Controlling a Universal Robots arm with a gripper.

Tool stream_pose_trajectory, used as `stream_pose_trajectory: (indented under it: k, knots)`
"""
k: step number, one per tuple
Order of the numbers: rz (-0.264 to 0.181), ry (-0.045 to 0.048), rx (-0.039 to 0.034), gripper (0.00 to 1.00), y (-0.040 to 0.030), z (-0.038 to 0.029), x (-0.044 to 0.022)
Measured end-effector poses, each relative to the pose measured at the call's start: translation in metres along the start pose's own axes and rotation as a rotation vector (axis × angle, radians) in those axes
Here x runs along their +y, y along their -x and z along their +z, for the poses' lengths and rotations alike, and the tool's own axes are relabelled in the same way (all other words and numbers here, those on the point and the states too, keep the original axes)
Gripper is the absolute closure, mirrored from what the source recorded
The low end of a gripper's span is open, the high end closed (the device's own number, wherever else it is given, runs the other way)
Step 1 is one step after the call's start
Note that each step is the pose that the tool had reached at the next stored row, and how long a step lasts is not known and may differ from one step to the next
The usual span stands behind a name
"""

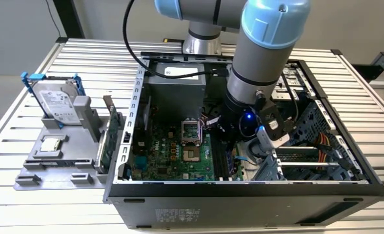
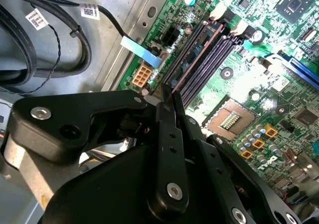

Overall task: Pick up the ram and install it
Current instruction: 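Insert the ram into the slot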

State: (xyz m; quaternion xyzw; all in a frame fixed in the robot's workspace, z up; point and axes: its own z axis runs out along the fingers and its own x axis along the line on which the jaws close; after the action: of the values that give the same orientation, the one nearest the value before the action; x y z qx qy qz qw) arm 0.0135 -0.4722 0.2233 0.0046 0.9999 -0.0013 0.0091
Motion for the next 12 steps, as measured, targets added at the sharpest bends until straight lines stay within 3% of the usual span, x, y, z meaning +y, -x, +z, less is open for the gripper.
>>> stream_pose_trajectory:
  k: [12]
  knots:
    - [0.0, -0.0004, 0.0001, 1.0, 0.0, 0.0002, 0.0021]
